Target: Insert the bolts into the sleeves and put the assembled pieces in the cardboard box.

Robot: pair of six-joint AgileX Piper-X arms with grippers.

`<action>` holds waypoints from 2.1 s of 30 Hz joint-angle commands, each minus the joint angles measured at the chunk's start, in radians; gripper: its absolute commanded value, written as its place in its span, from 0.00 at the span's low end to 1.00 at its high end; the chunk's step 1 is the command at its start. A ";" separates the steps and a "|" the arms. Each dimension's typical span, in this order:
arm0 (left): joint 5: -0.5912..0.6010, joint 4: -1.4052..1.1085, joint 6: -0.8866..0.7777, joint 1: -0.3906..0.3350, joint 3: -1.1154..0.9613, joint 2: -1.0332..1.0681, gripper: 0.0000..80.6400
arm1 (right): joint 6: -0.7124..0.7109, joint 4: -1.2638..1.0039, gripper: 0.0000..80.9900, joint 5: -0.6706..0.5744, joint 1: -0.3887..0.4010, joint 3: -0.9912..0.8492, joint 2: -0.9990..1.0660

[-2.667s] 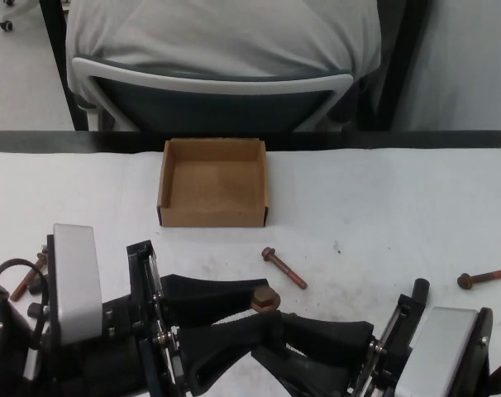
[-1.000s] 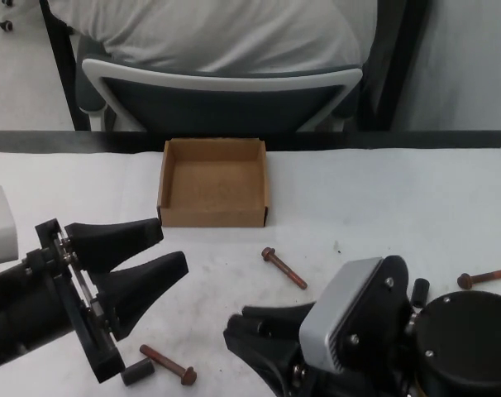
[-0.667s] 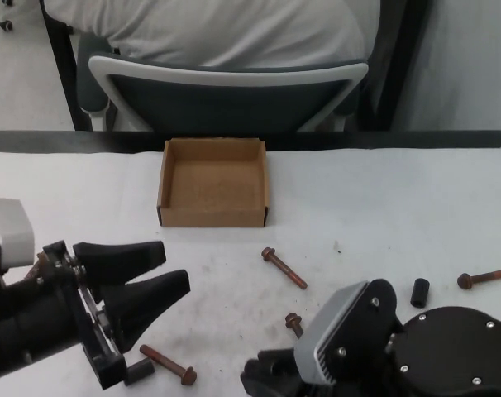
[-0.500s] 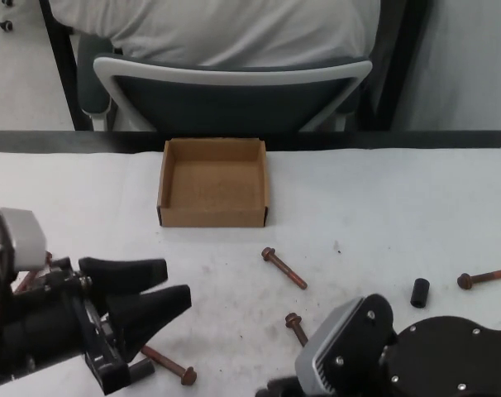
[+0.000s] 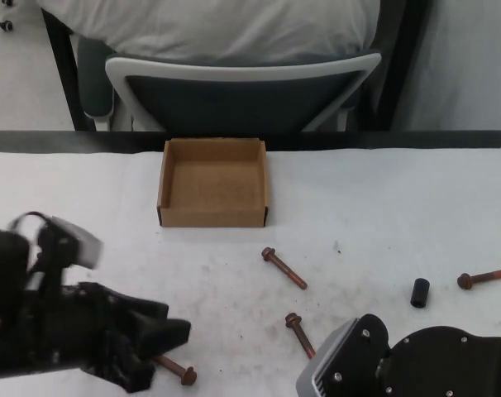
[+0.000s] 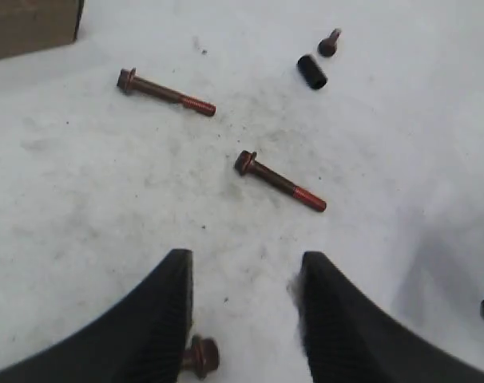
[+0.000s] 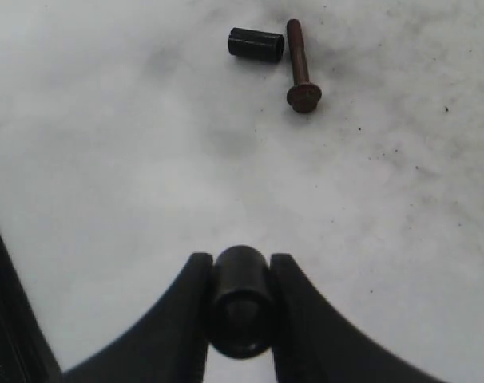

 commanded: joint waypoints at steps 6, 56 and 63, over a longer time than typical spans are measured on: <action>-0.277 0.347 0.051 -0.193 -0.163 -0.015 0.50 | -0.011 0.039 0.00 -0.063 -0.004 -0.014 -0.013; -0.799 0.800 1.241 -0.419 -0.438 0.232 0.43 | -0.084 0.061 0.00 -0.162 -0.004 -0.011 -0.013; -0.806 0.758 1.258 -0.415 -0.438 0.298 0.43 | -0.084 0.061 0.00 -0.162 -0.004 -0.011 -0.013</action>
